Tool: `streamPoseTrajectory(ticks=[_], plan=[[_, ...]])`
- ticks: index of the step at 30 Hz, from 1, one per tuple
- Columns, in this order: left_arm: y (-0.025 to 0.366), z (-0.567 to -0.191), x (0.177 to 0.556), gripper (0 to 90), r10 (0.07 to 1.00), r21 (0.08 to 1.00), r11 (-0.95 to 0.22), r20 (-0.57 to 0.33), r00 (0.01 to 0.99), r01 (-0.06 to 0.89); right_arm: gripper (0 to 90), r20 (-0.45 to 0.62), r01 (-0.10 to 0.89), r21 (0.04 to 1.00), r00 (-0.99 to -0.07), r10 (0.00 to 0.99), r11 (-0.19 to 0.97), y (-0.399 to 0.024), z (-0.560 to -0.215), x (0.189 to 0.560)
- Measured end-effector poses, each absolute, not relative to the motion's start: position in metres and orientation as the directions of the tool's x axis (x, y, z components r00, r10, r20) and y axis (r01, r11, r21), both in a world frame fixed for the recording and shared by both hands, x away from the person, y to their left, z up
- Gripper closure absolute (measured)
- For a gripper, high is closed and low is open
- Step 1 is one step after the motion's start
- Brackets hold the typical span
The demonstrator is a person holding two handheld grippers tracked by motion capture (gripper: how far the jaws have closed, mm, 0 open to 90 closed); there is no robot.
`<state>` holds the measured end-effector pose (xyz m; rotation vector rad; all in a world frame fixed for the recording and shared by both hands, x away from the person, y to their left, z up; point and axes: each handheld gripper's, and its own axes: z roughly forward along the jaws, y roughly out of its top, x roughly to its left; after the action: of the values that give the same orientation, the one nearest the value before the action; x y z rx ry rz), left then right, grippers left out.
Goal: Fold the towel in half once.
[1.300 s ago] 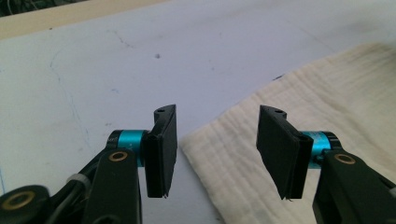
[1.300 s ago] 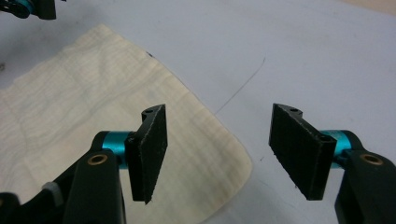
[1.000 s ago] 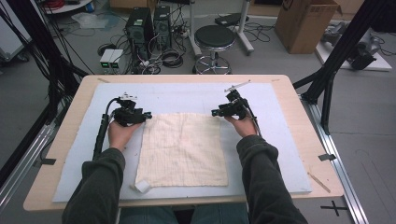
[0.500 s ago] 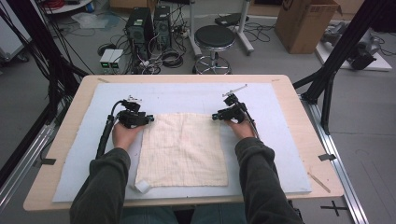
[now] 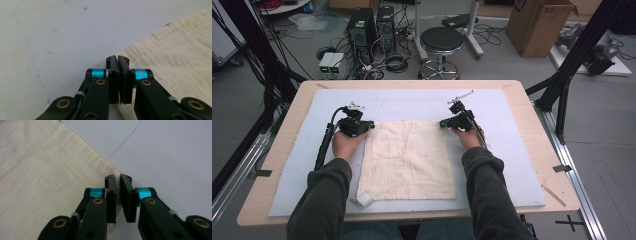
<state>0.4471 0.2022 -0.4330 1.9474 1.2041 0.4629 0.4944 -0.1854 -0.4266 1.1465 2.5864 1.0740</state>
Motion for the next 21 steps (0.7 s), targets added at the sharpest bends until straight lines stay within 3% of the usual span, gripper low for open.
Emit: streamPoseTrajectory(ticks=[21], plan=[[0.219,-0.390,0.442,87.8,0.855,0.865,-0.152,-0.127,0.503,0.478,83.6,0.154,0.534,0.746,-0.720,0.677,0.398,-0.198,-0.384,0.492]])
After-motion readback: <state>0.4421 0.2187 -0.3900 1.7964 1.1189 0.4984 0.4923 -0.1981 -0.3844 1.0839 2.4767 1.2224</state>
